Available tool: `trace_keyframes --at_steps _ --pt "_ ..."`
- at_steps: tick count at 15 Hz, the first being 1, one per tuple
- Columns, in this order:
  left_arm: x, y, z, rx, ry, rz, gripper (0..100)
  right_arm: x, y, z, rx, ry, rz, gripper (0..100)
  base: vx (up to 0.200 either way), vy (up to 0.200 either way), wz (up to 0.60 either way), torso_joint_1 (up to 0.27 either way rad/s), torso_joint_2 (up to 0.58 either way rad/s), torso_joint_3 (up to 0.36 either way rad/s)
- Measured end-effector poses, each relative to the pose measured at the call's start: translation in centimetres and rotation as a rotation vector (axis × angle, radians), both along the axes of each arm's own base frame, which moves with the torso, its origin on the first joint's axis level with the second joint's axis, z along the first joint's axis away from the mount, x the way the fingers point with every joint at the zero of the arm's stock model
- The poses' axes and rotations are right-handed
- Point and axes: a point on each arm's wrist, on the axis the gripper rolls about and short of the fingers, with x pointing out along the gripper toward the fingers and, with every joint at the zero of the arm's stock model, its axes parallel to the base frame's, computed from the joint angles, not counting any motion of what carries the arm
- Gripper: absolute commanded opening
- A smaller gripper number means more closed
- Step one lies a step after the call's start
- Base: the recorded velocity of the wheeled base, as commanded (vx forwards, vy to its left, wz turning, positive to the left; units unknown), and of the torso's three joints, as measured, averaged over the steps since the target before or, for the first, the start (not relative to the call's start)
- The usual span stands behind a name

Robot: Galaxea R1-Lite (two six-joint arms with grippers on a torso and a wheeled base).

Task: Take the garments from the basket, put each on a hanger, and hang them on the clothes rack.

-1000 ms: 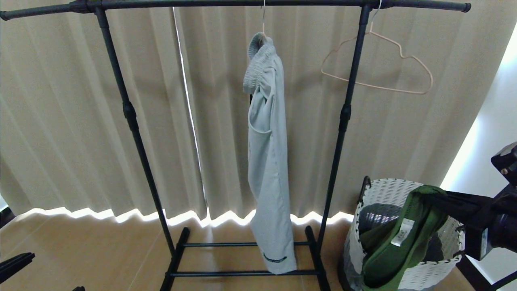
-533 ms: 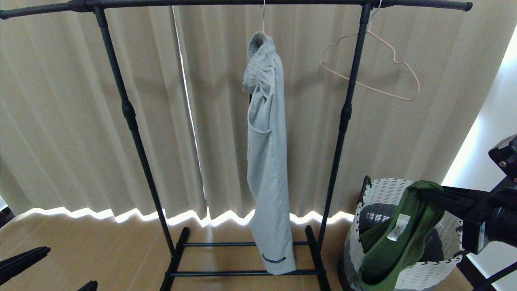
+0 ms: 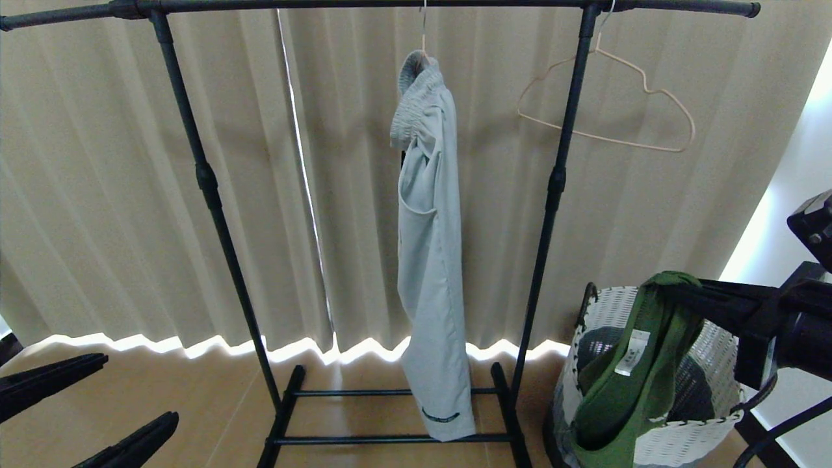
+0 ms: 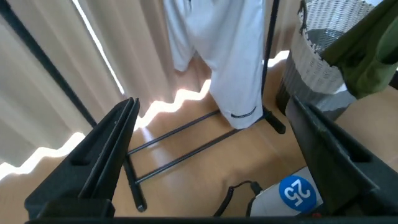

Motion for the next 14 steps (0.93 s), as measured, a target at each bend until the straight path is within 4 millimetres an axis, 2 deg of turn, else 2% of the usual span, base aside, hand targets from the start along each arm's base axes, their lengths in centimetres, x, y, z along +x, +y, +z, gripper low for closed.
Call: trace_keyframes --at_steps 3,6,9,14 --pt "1.4 -1.1 1.2 0.000 0.019 -0.072 100 0.2 1.3 1.2 0.075 -0.027 0.050 0 0.000 0.000 0.00 0.000 0.00 0.000" --pt "4.2 -3.6 2.3 -0.010 0.045 -0.182 100 0.3 2.8 2.5 0.150 -0.036 0.120 0 0.000 0.000 0.00 0.000 0.00 0.000" --pt "7.1 -7.1 2.1 -0.023 0.095 -0.279 100 0.1 4.3 3.5 0.178 -0.045 0.238 0 0.000 0.000 0.00 0.000 0.00 0.000" --pt "8.9 -14.0 0.0 -0.033 0.260 -0.460 100 0.3 6.5 4.6 0.211 -0.075 0.339 0 0.000 0.000 0.00 0.000 0.00 0.000"
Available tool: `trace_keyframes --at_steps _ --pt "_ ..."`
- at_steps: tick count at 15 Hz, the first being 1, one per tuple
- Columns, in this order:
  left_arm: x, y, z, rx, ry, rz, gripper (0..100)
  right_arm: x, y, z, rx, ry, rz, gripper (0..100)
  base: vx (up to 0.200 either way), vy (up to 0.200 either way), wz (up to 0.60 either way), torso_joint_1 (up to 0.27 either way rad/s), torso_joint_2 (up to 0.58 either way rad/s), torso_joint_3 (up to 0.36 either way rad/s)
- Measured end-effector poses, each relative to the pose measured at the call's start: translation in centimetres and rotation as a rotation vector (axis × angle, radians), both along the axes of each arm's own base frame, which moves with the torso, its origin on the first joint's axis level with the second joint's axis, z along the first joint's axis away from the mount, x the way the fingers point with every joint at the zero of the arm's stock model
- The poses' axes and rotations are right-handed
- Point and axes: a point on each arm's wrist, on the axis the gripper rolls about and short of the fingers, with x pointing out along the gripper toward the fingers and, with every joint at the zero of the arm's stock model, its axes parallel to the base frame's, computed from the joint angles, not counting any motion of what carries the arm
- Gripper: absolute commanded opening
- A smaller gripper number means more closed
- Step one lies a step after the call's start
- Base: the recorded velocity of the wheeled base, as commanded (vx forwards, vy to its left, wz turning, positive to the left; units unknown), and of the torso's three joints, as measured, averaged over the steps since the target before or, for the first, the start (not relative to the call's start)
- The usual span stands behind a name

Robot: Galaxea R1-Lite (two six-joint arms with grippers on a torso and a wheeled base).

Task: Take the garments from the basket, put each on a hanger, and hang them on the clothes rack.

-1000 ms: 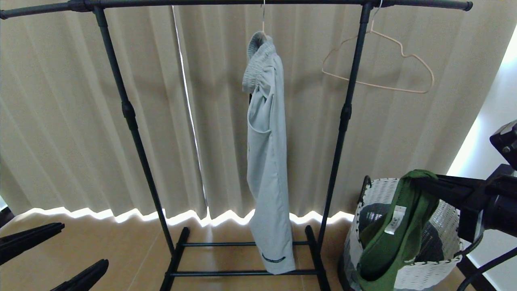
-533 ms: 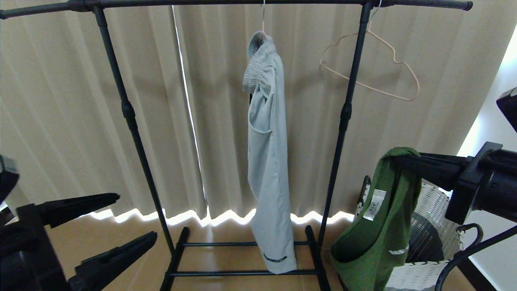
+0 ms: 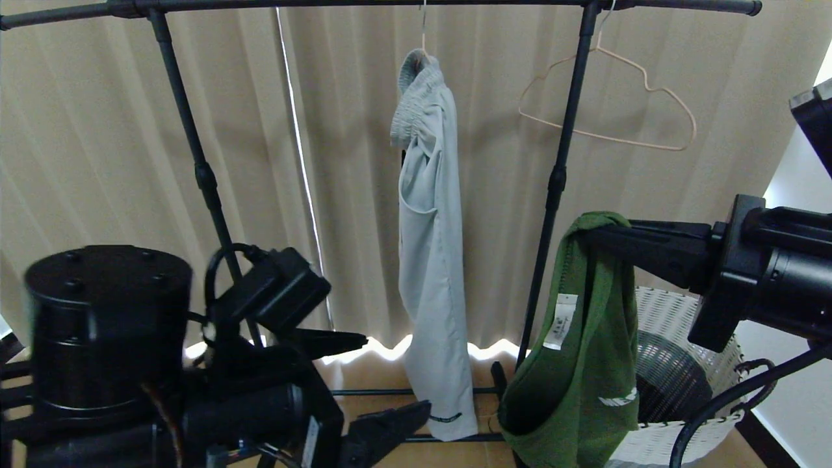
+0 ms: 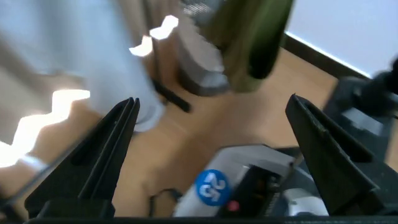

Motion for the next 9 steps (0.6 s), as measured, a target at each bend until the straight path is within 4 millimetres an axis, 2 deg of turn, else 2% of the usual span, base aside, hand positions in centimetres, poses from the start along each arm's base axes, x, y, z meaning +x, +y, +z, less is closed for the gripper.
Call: trace_keyframes --at_steps 5,9 --pt "1.6 -4.6 -2.2 -0.019 0.032 -0.061 100 -0.4 1.1 0.0 0.018 -0.007 0.061 0 0.000 0.000 0.00 0.000 0.00 0.000" --pt "3.1 -6.6 -3.8 0.007 0.073 -0.054 100 -0.9 1.3 0.3 0.028 -0.015 0.091 0 0.000 0.000 0.00 0.000 0.00 0.000"
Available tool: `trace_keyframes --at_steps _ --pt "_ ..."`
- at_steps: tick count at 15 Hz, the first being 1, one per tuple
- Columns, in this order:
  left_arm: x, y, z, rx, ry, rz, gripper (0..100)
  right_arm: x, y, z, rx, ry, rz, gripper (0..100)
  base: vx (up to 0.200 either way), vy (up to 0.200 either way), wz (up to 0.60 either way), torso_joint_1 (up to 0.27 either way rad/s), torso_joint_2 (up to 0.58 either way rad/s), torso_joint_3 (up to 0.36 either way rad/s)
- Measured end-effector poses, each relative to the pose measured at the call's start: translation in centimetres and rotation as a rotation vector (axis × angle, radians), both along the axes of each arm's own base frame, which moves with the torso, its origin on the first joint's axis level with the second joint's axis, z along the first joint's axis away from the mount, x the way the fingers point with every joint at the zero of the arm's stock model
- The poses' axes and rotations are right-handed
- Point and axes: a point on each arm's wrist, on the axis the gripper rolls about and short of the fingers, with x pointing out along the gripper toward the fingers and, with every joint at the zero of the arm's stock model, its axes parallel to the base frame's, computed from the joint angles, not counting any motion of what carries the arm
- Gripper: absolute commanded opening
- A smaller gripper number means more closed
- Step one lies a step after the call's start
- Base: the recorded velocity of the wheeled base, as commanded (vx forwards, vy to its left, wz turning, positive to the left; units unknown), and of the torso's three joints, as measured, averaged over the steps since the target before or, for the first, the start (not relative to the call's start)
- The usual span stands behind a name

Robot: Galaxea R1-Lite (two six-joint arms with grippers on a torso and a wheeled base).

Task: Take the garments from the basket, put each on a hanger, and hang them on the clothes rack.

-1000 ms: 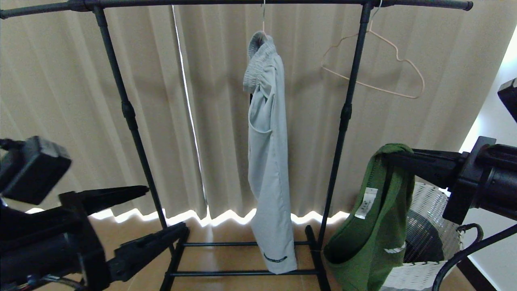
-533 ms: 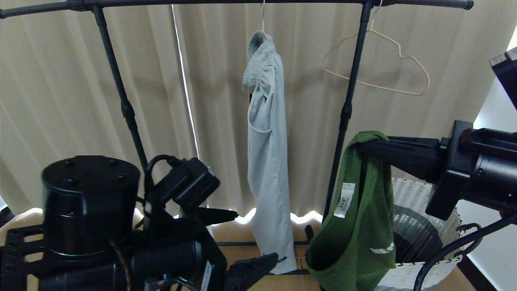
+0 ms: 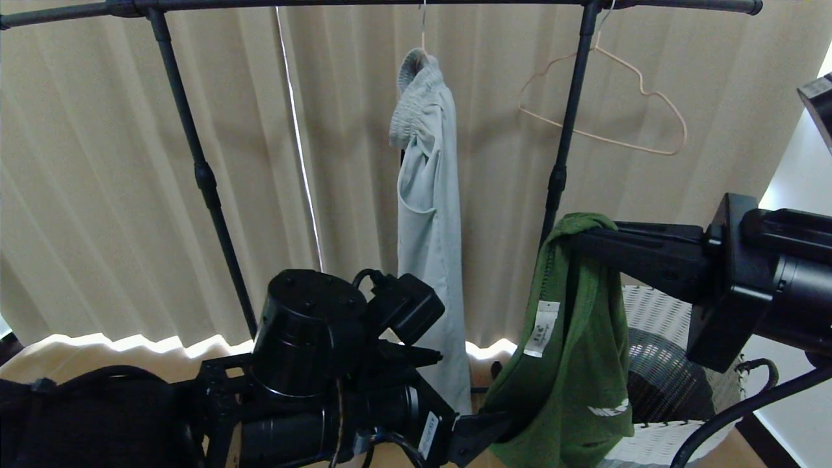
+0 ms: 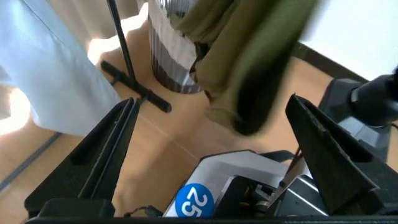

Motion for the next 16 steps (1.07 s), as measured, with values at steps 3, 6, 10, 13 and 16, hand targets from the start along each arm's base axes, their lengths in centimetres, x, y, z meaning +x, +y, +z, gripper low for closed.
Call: trace_keyframes --at_steps 3,6,10,13,16 --pt "0.9 -0.7 -1.2 0.026 0.026 0.012 100 -0.6 -0.1 0.4 0.018 -0.005 0.042 0 0.000 0.000 0.00 0.000 0.00 0.000" --pt "1.7 -1.2 -2.1 0.042 0.046 0.023 100 -0.8 -0.3 0.6 0.028 -0.015 0.048 0 0.000 0.000 0.00 0.000 0.00 0.000" --pt "1.8 -1.3 -2.8 0.060 0.062 0.024 0 -1.1 -0.3 1.0 0.058 -0.042 0.060 0 0.000 0.000 0.00 0.000 0.00 0.000" --pt "1.7 -1.1 -2.8 0.074 0.038 0.067 0 -1.0 -0.3 1.0 0.057 -0.041 0.059 0 0.000 0.000 0.00 0.000 0.00 0.000" --pt "0.6 0.5 -1.5 0.061 -0.040 0.148 0 -0.6 -0.5 0.8 0.050 -0.036 0.040 0 0.000 0.000 0.00 0.000 0.00 0.000"
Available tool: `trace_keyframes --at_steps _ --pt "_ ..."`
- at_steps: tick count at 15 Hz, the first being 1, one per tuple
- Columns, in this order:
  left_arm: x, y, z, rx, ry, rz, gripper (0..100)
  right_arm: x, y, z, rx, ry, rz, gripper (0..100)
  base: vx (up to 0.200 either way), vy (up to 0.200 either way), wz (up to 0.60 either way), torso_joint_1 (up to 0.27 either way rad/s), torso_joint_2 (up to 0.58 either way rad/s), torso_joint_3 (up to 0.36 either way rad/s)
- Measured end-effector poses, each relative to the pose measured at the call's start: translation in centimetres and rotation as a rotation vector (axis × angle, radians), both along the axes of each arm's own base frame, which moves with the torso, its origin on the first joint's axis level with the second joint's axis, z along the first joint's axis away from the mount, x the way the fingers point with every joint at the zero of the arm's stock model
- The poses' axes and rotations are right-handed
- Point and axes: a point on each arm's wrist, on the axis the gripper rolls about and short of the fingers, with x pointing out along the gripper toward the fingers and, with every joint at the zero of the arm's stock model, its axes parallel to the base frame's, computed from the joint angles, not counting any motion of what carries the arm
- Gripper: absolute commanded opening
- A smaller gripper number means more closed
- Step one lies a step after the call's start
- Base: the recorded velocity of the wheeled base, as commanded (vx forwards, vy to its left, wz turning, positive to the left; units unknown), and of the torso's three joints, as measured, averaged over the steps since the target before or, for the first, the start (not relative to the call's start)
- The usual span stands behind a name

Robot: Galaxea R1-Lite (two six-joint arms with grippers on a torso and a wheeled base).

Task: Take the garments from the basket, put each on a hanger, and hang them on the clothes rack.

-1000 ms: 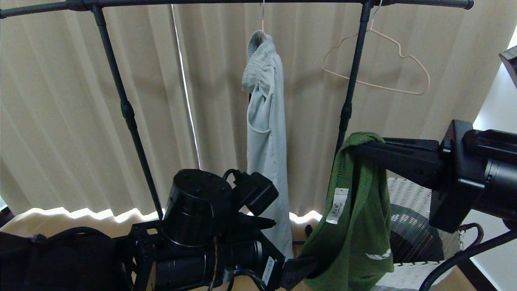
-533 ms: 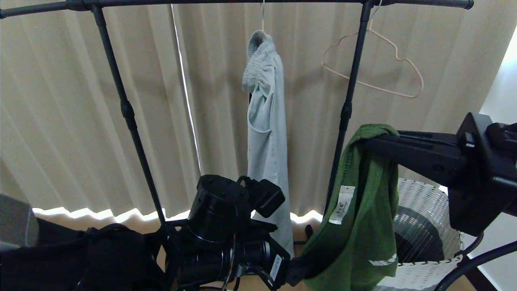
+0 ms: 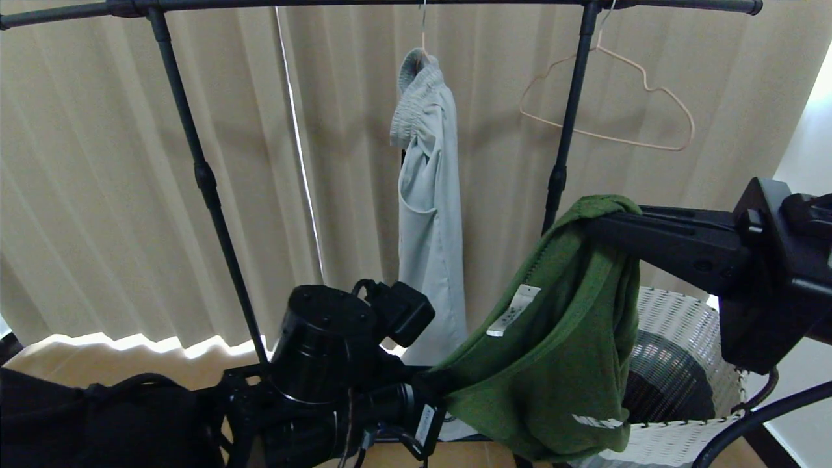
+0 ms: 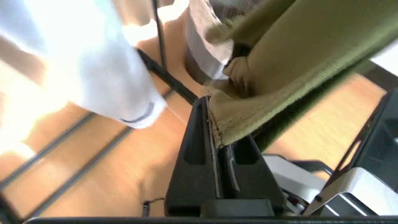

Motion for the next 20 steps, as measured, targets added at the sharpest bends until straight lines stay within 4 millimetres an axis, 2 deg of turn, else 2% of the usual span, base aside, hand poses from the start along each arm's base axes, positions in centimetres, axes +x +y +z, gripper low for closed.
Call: trace_keyframes --at_steps 2,5,7,9,12,15,20 --pt "-1.0 1.9 1.9 -0.031 -0.047 0.031 0 0.7 0.0 -0.3 -0.010 0.011 -0.024 0 0.000 0.000 0.00 0.000 0.00 0.000" --pt "-1.8 6.2 5.8 -0.039 -0.132 0.109 0 1.4 0.5 -0.1 -0.008 0.009 -0.032 0 0.000 0.000 0.00 0.000 0.00 0.000" --pt "-2.2 9.0 9.2 -0.049 -0.214 0.172 0 1.7 0.7 0.3 -0.003 0.002 -0.035 0 0.000 0.000 0.00 0.000 0.00 0.000" --pt "-3.0 10.5 12.0 -0.073 -0.306 0.196 0 1.8 0.6 0.7 0.005 -0.007 -0.047 0 0.000 0.000 0.00 0.000 0.00 0.000" --pt "-3.7 11.3 14.5 -0.111 -0.396 0.206 0 2.4 -0.1 0.8 0.006 -0.013 -0.089 0 0.000 0.000 0.00 0.000 0.00 0.000" --pt "-2.7 10.5 16.8 -0.147 -0.451 0.207 0 3.4 -1.6 0.4 -0.001 -0.003 -0.175 0 0.000 0.000 0.00 0.000 0.00 0.000" --pt "-1.1 8.7 17.5 -0.156 -0.454 0.184 0 3.2 -2.4 0.0 -0.004 0.004 -0.202 0 0.000 0.000 0.00 0.000 0.00 0.000"
